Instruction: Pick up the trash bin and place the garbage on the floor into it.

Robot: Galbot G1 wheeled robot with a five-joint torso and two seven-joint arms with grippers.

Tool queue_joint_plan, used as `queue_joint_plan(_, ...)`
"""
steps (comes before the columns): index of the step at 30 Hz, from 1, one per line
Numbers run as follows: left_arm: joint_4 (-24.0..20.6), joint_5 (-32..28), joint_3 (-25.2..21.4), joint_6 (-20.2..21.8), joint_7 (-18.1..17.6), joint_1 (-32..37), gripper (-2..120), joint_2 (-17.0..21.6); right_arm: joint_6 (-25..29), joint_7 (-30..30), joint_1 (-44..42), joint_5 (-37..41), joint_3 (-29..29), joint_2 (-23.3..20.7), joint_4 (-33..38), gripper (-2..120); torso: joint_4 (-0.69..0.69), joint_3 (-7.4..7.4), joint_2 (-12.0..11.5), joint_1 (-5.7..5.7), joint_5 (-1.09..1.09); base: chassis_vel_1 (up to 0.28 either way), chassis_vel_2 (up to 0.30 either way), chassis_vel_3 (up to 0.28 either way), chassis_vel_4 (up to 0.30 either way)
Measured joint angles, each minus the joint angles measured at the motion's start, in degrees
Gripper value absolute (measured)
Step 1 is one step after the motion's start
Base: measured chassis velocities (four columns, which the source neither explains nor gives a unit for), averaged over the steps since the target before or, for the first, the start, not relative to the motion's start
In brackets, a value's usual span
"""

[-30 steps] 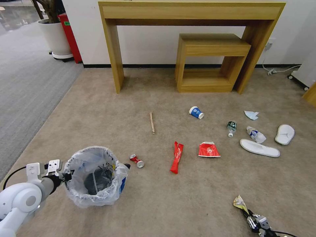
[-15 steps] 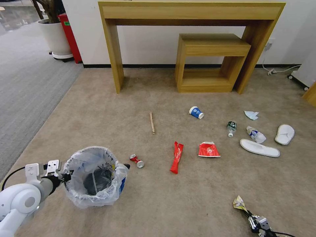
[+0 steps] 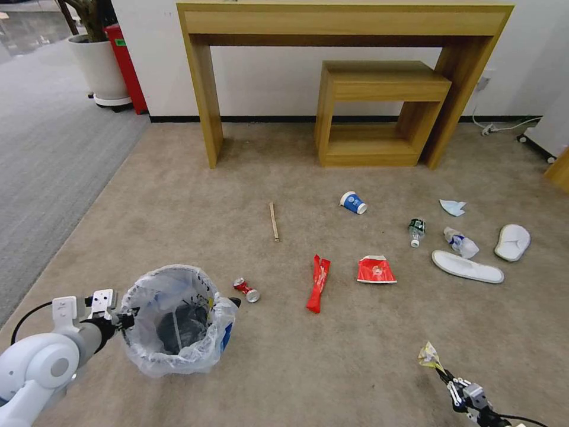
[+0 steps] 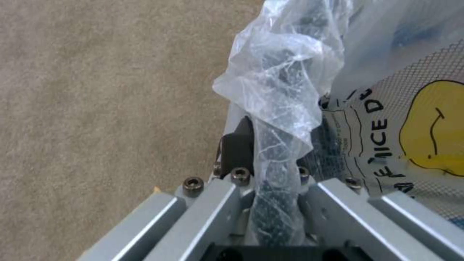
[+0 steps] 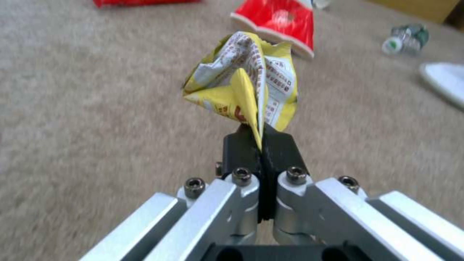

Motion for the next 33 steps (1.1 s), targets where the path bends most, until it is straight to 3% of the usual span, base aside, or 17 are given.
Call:
queue_joint_plan(12, -0.4, -0.4, 2.8, 0.0, -0.1, -0.9, 0, 1.4, 0.0, 2.0, -2.6, 6.6, -3.4, -3.4, 11.6, 0, 0.00, 0.00, 0.0, 0.00, 0.00, 0.000, 0.000, 0.000, 0.000)
queue_joint_plan(25, -0.5, 0.3, 5.4, -0.1, 0.0, -2.1, 0, 1.0, -0.2, 5.2, -3.8, 10.3, -5.7, -6.4, 23.6, 0, 0.00, 0.00, 0.0, 0.01, 0.00, 0.000, 0.000, 0.000, 0.000)
queue_joint_plan(33, -1.2, 1.5, 6.2, -0.3, 0.5, -2.1, 0, 0.2, -1.5, 9.1, -3.8, 13.1, -10.1, -9.6, 34.0, 0, 0.00, 0.00, 0.0, 0.02, 0.00, 0.000, 0.000, 0.000, 0.000)
